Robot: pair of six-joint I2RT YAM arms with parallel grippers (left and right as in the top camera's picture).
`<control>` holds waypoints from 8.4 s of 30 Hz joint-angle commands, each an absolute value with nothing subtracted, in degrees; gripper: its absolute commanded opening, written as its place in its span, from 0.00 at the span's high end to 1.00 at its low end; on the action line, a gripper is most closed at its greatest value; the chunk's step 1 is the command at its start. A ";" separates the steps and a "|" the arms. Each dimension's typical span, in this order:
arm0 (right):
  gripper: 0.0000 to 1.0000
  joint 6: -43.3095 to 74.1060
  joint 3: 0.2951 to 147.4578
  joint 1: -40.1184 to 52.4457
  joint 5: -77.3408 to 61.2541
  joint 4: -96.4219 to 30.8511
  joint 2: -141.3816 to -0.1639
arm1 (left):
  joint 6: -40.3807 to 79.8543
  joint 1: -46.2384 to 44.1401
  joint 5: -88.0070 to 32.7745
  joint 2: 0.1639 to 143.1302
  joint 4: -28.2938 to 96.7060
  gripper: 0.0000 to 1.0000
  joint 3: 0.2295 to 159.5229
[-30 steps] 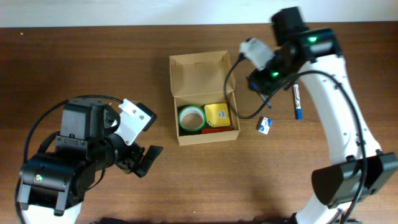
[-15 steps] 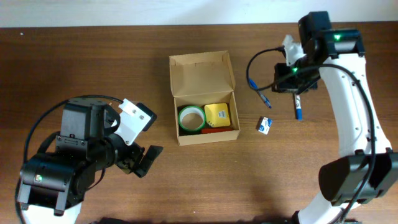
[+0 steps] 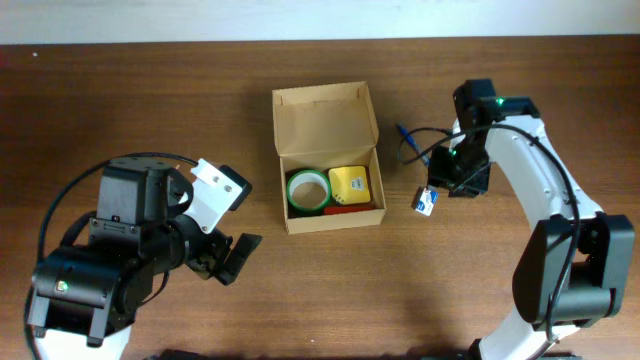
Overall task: Pack container
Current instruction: 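Move the right gripper right to the small staples box, then lower the right gripper and grasp the staples box, then lift the staples box and carry it over the box, then drop the staples box inside the green tape roll and release, then move the right gripper to the blue pen and grasp it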
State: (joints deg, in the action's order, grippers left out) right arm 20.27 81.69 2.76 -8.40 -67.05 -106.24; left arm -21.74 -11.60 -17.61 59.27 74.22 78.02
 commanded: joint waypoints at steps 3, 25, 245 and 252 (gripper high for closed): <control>0.48 25.39 76.05 2.61 -7.42 -63.26 -105.47 | -22.83 -11.33 -17.80 59.29 74.22 0.00 78.81; 0.41 35.03 67.90 9.78 0.75 -47.57 -105.47 | -22.83 -11.33 -17.80 59.29 74.22 0.00 78.81; 0.47 -18.24 109.38 4.05 -8.64 -55.42 -121.32 | -22.83 -11.33 -17.80 59.29 74.22 0.00 78.81; 0.47 -18.44 104.25 4.03 -8.60 -51.07 -123.42 | -22.83 -11.33 -17.78 59.29 74.22 0.00 78.81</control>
